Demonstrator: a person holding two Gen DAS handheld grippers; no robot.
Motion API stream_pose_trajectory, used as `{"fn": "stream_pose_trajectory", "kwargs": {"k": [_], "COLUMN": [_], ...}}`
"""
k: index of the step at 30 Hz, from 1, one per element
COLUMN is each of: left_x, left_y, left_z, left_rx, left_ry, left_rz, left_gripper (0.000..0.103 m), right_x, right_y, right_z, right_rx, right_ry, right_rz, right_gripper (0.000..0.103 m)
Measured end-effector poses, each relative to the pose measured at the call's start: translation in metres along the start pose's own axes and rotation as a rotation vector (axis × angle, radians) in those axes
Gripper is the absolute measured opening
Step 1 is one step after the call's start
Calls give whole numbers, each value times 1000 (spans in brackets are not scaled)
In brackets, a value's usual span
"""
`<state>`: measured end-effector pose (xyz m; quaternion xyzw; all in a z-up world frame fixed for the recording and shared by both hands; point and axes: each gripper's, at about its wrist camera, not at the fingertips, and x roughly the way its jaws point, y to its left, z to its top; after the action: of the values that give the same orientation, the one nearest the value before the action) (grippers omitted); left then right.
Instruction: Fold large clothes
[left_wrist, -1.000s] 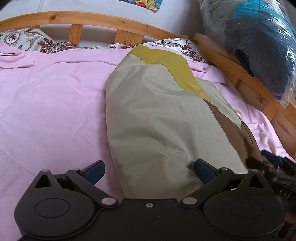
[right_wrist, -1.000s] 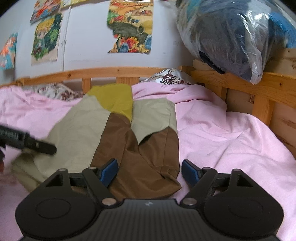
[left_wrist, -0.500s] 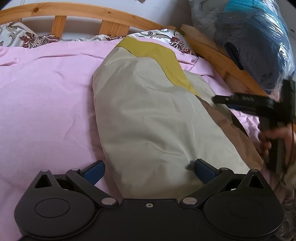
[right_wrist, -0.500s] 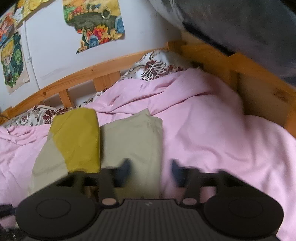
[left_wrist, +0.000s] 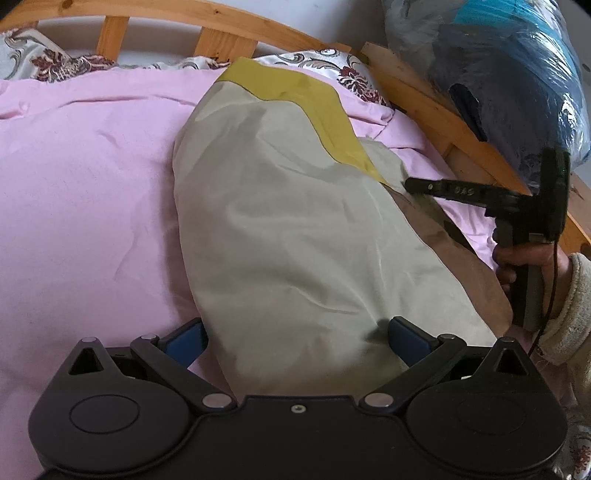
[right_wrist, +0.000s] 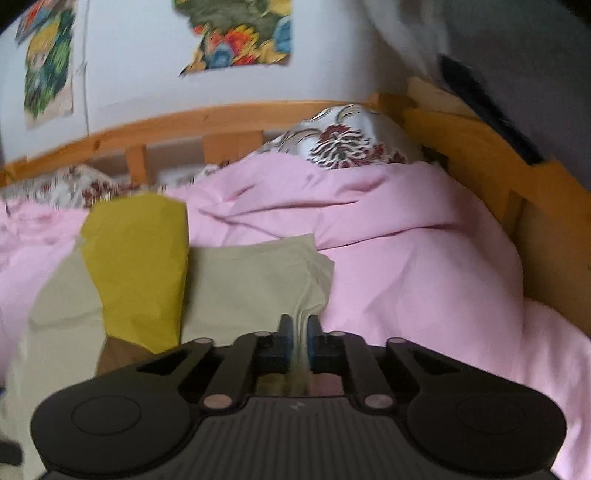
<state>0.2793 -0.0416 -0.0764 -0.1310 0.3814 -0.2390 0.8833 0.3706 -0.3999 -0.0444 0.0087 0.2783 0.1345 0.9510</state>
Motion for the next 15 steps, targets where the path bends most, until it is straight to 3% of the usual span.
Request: {"fn": "stream_pose_trajectory", "kwargs": {"k": [2, 4, 7, 9, 15], "left_x": [4, 9, 13, 14, 19], "left_y": [7, 19, 27, 27, 32], "left_z": [4, 7, 10, 10, 8], "left_rx": [-46, -132, -182, -174, -176], "left_ry": [35, 85, 111, 118, 130], "left_rz": [-38, -90, -126, -137, -169], "left_gripper": [102, 102, 102, 102, 103], "right_x": [-5, -9, -5, 5, 42], "right_y": [-8, -17, -23, -24, -27], "right_z": [3, 6, 12, 14, 0], "right_rx": [39, 84, 136, 158, 242], "right_ry": [-4, -4, 28, 75, 201], "right_rz": [40, 104, 196, 234, 291], "right_gripper": [32, 67, 90, 98, 100]}}
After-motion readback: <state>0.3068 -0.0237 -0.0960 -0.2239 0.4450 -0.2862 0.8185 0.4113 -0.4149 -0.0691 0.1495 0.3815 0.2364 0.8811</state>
